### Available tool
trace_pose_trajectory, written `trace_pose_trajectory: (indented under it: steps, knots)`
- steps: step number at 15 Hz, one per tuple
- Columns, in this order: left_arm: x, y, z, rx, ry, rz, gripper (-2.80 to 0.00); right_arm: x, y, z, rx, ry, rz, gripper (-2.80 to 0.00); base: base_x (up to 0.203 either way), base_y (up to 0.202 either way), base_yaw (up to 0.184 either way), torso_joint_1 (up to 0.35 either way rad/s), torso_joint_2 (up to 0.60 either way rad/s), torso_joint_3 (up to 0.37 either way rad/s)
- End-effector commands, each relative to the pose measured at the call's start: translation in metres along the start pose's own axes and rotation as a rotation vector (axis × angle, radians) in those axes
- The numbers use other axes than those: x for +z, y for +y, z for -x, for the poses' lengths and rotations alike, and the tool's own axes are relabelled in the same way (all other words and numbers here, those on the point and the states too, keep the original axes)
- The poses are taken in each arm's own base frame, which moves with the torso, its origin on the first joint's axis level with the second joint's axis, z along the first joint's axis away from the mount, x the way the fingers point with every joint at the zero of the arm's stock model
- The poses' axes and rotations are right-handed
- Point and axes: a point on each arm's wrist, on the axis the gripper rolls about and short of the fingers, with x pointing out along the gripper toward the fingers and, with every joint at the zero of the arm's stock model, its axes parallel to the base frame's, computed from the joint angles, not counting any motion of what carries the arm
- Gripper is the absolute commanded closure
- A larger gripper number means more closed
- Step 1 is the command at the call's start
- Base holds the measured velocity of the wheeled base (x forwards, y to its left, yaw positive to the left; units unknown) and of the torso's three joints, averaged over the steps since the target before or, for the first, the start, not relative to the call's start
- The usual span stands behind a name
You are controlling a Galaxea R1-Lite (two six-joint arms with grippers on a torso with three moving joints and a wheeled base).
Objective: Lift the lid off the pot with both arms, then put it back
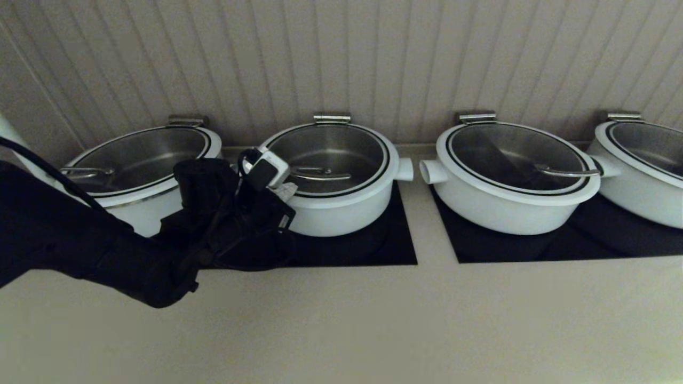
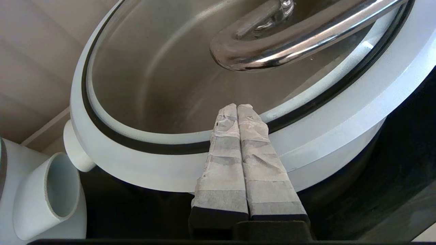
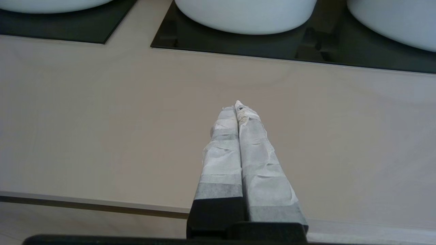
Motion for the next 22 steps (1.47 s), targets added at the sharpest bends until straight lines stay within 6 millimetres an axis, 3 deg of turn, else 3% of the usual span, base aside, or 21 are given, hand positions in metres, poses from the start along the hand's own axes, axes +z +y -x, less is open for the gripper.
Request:
trace_pose_trajectory:
  steps: [1, 7, 22]
  knots:
    - [-0.004, -0.002, 0.001, -0.006, 0.012, -0.002, 0.00, 0.000, 0.000, 0.000, 0.001, -0.001, 0.001, 0.00, 0.000, 0.000, 0.000, 0.000, 0.00, 0.000]
    - [-0.002, -0.001, 0.007, 0.000, -0.002, -0.004, 0.00, 0.000, 0.000, 0.000, 0.002, -0.002, 0.001, 0.00, 0.000, 0.000, 0.000, 0.000, 0.00, 0.000]
    - [0.026, 0.010, 0.082, 0.079, -0.056, 0.004, 0.00, 0.000, 0.000, 0.000, 0.000, -0.002, 0.001, 0.00, 0.000, 0.000, 0.000, 0.000, 0.00, 0.000]
